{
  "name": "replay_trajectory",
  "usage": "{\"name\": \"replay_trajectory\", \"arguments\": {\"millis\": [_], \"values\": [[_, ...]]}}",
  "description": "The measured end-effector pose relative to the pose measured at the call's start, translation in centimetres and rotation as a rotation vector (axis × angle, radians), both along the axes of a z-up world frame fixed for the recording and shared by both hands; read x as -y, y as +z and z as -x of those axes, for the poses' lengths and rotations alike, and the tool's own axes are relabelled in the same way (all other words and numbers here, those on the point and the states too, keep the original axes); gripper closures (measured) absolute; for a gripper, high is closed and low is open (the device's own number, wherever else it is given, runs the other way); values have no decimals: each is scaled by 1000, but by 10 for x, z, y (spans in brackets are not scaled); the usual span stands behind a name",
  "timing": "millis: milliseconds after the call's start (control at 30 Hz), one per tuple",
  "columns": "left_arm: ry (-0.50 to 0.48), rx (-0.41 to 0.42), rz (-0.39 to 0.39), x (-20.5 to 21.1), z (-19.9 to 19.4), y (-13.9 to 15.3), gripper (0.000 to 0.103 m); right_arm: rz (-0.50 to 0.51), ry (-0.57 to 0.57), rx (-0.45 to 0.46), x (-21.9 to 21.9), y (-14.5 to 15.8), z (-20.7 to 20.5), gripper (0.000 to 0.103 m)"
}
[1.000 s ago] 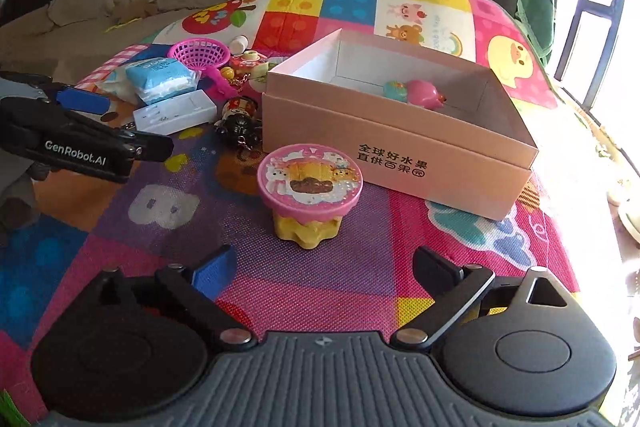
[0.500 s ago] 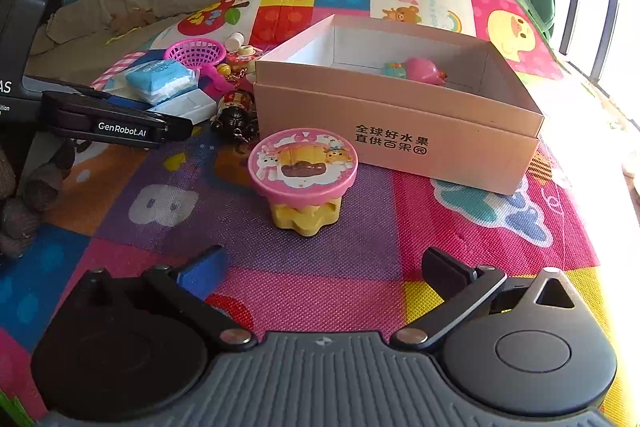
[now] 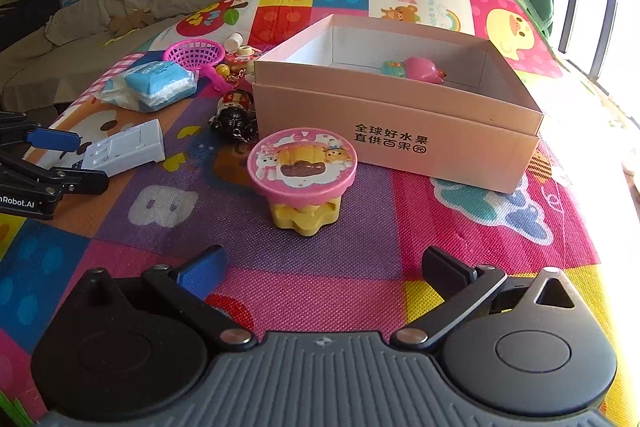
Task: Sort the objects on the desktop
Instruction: 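Grasp the white battery charger with the left tool while the right tool grasps the yellow cup toy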
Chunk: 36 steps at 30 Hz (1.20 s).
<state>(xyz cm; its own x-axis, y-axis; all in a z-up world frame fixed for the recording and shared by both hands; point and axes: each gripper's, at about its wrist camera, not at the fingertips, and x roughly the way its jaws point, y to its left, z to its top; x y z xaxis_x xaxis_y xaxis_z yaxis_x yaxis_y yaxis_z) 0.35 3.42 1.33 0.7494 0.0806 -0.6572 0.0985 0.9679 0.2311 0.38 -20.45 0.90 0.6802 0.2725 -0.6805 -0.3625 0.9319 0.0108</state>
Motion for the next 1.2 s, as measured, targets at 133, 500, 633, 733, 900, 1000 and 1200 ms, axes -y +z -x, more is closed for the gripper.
{"name": "replay_trajectory", "arguments": {"millis": [133, 500, 633, 733, 900, 1000, 1200], "values": [[51, 15, -28, -12, -4, 3, 13, -2, -4, -6, 0, 1, -1, 0], [48, -30, 231, 6, -18, 3, 1, 9, -5, 0, -2, 0, 2, 0], [89, -8, 230, 16, -40, -2, 0, 9, -5, 0, -2, 0, 2, 0], [81, 11, 223, 20, -52, -5, 0, 9, -5, 1, -2, 0, 2, 0], [51, 58, 150, 23, -42, -5, 0, 9, -5, 1, -2, 0, 2, 0], [52, 64, 93, 21, -39, -7, 0, 9, -5, 1, -2, 0, 2, 0], [28, -12, 188, 11, -65, -11, 0, 8, -5, 1, -2, 0, 2, 0]]}}
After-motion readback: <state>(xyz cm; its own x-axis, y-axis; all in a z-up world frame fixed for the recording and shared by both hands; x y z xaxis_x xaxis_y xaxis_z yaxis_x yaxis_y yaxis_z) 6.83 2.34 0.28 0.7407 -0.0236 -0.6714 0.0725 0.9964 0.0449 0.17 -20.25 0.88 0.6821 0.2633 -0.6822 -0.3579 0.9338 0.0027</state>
